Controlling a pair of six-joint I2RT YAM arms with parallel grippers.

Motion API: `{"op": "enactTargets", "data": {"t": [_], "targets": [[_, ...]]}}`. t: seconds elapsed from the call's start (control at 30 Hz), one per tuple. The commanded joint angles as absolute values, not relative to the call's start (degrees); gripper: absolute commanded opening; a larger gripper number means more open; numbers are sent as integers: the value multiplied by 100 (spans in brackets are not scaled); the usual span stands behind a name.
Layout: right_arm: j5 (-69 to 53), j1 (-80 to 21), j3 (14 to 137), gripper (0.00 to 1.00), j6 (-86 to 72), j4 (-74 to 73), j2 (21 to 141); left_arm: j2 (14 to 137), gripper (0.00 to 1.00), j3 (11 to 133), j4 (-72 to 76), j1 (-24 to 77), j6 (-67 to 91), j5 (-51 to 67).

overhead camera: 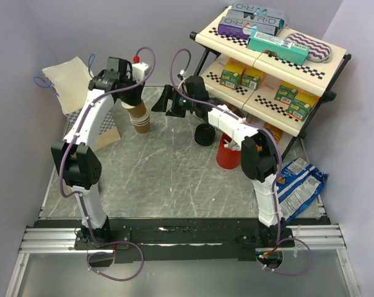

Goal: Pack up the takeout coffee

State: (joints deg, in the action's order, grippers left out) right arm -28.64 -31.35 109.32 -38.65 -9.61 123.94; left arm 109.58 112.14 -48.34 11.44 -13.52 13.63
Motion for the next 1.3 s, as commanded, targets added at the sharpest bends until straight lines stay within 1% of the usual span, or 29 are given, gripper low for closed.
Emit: {"op": "enactTargets", "data": {"t": [0.0,0.2,0.27,0.33,0.37,0.4,0.43,0.47,0.5,0.63,0.7,0.9,1.07,1.27], "targets": [[-3014,-3129,10758,96,-3850,-615,11963,10407,1,11768,-4886,1291,-1230,1223],[-3076,-2953,10320,97,-3551,-782,11278,9906,1,11733,-4939,1511,-1380,1116],[-3146,-2848,10117,97,-3376,-826,10856,9626,1,11655,-5097,1555,-1564,1396],[-3252,-2690,9836,97,-3009,-931,10355,9353,1,11234,-5124,1661,-1704,1572],[-3269,-2655,9765,97,-2849,-984,10188,9021,1,10998,-5089,1748,-1766,1652],[-3304,-2550,9591,97,-2682,-1080,9838,8835,1,10447,-5054,1801,-1828,1783],[-3331,-2514,9493,97,-2524,-1133,9661,8650,1,10154,-5019,1863,-2002,1915],[-3314,-2488,9388,97,-2105,-1212,9468,8300,1,9838,-4888,1933,-2073,2012],[-3287,-2470,9187,97,-1874,-1291,9092,8140,1,9269,-4817,2108,-2126,2056],[-3085,-2443,8422,98,-602,-1564,8053,7638,1,8149,-4518,2600,-2294,2136],[-2901,-2452,7982,98,-291,-1617,7527,7594,1,7720,-4413,2961,-2338,2005],[-2461,-2443,7348,98,579,-2030,6664,7830,1,7006,-3711,3682,-2259,1364],[-2312,-2452,7084,99,1081,-2250,6346,8252,1,6856,-3340,4226,-2110,959],[-2206,-2435,6926,100,1222,-2268,6065,8508,1,6794,-3112,4552,-1890,659]]}}
